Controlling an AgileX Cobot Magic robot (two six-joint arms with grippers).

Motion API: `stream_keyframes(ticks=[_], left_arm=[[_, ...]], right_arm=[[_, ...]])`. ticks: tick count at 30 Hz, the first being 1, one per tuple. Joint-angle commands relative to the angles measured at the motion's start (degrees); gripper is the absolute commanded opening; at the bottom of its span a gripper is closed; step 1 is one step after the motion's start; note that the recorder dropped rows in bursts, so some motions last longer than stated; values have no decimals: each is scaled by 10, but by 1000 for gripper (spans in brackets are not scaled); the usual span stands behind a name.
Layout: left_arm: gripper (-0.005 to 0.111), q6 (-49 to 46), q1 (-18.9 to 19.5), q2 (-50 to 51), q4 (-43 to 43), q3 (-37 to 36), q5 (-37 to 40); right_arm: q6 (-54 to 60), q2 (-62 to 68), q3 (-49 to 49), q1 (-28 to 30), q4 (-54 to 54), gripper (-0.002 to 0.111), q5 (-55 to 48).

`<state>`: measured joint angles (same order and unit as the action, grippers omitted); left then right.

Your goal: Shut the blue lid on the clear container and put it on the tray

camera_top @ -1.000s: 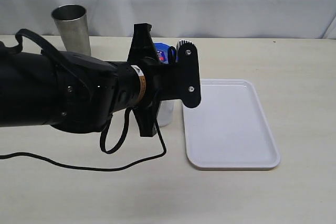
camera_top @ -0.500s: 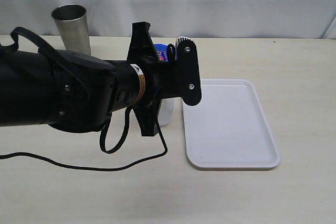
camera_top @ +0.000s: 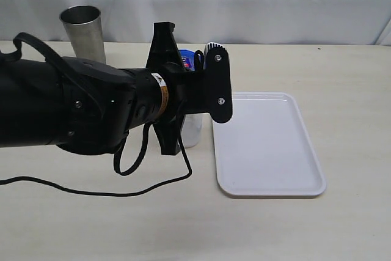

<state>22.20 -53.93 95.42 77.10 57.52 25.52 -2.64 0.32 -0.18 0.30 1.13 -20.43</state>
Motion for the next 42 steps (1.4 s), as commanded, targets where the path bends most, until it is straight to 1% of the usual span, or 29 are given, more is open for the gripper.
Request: stream_keyframes(ticks=[1, 11, 17, 42], left_arm=[[0, 4, -1, -4, 1, -1, 7], [0, 4, -1, -4, -2, -1, 8], [0, 4, -15, -4, -7, -1, 8], [0, 2, -15, -4, -28, -1, 14]], right_arm=[[0, -3, 2, 3, -2, 5, 7], [0, -3, 2, 3, -2, 5, 7], [0, -3, 2, 3, -2, 5, 7], [0, -3, 2, 3, -2, 5, 7]])
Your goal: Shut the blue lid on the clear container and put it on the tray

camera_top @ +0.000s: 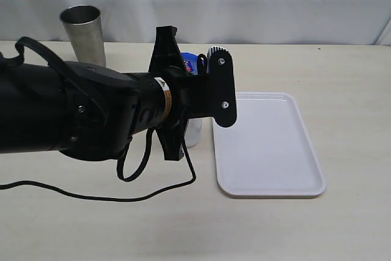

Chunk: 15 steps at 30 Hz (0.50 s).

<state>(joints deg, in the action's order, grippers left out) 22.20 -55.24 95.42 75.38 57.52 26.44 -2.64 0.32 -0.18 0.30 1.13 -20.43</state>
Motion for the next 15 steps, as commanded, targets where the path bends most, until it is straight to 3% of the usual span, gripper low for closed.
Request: stream_keyframes(ticks=[1, 10, 12, 15], left_arm=[[0, 2, -1, -4, -11, -1, 7], [0, 2, -1, -4, -12, -1, 17], [6, 2, -1, -4, -12, -1, 16], [31, 3, -1, -4, -12, -1, 29]], right_arm=[[0, -3, 2, 3, -2, 5, 7], [0, -3, 2, 3, -2, 5, 7], [0, -3, 2, 3, -2, 5, 7], [0, -3, 2, 3, -2, 5, 7]])
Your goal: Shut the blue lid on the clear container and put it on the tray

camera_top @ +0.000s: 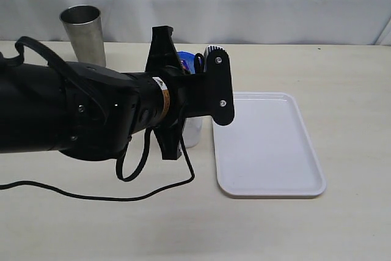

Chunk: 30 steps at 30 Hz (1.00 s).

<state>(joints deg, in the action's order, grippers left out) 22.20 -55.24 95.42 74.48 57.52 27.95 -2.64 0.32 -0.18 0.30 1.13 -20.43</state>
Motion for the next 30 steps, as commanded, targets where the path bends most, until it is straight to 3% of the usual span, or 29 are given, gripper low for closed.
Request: stream_keyframes(ticks=[1, 3, 5, 15, 21, 24, 28, 30], left_arm=[[36, 3, -1, -4, -3, -1, 15], [52, 3, -1, -4, -12, -1, 15], [55, 4, -1, -4, -25, -1, 16], [55, 4, -1, -75, -95, -1, 33], [54, -72, -1, -118, -225, -24, 49], [38, -39, 1, -145, -227, -50, 21], [0, 23, 31, -186, -230, -61, -5], [0, 50, 53, -199, -232, -61, -18]], right_arm=[[0, -3, 2, 3, -2, 5, 7], [0, -3, 2, 3, -2, 5, 7], [0, -3, 2, 3, -2, 5, 7], [0, -3, 2, 3, -2, 5, 7], [0, -3, 2, 3, -2, 5, 7], [0, -3, 2, 3, -2, 5, 7], [0, -3, 2, 3, -2, 5, 7], [0, -3, 2, 3, -2, 5, 7]])
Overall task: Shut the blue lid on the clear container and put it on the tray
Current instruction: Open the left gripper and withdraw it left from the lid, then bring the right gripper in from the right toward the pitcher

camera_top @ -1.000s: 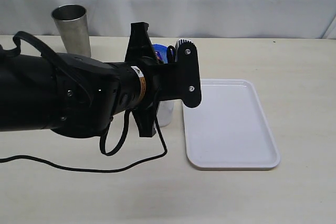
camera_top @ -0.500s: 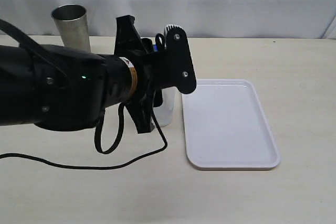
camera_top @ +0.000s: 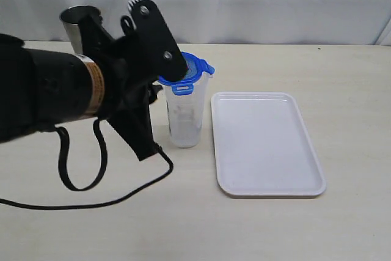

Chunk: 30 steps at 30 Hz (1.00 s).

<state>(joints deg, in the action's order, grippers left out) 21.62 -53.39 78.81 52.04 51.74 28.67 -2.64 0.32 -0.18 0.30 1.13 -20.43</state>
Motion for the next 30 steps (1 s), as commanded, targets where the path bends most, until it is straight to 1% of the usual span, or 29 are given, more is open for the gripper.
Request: stream_keyframes(ticks=[1, 3, 4, 7, 9, 12, 13, 14, 15, 16, 17, 18, 19, 20, 21, 22, 23, 24, 26, 27, 30], left_arm=[[0, 76, 51, -39, -12, -3, -38], [0, 89, 85, -42, -32, -3, -64], [0, 88, 112, -42, -70, -3, -93], [0, 84, 171, -42, -154, -11, -184], [0, 84, 202, -42, -187, -27, -274], [0, 87, 241, -42, -187, -72, -428], [0, 87, 266, -41, -187, -107, -521], [0, 87, 282, -38, -187, -121, -563], [0, 88, 315, -21, -187, -135, -609], [0, 94, 333, -10, -184, -138, -621], [0, 116, 367, 17, -141, -138, -647], [0, 153, 394, 44, -76, -138, -703], [0, 164, 408, 65, -29, -138, -753], [0, 165, 431, 100, 18, -138, -813], [0, 162, 442, 117, 26, -138, -826], [0, 139, 459, 147, 28, -138, -827], [0, 122, 467, 161, 28, -138, -827], [0, 88, 477, 186, 26, -138, -852], [0, 53, 481, 213, 40, -137, -902], [0, 45, 480, 225, 50, -137, -915], [0, 41, 480, 230, 61, -137, -916]], right_arm=[[0, -3, 2, 3, -2, 5, 7], [0, -3, 2, 3, -2, 5, 7], [0, -3, 2, 3, -2, 5, 7], [0, -3, 2, 3, -2, 5, 7], [0, -3, 2, 3, -2, 5, 7], [0, -3, 2, 3, -2, 5, 7], [0, -3, 2, 3, -2, 5, 7], [0, -3, 2, 3, -2, 5, 7], [0, -3, 2, 3, -2, 5, 7], [0, -3, 2, 3, -2, 5, 7], [0, -3, 2, 3, -2, 5, 7], [0, -3, 2, 3, -2, 5, 7], [0, -3, 2, 3, -2, 5, 7], [0, -3, 2, 3, -2, 5, 7], [0, -3, 2, 3, -2, 5, 7], [0, -3, 2, 3, -2, 5, 7], [0, -3, 2, 3, -2, 5, 7], [0, -3, 2, 3, -2, 5, 7], [0, -3, 2, 3, -2, 5, 7], [0, -3, 2, 3, -2, 5, 7], [0, -3, 2, 3, -2, 5, 7]])
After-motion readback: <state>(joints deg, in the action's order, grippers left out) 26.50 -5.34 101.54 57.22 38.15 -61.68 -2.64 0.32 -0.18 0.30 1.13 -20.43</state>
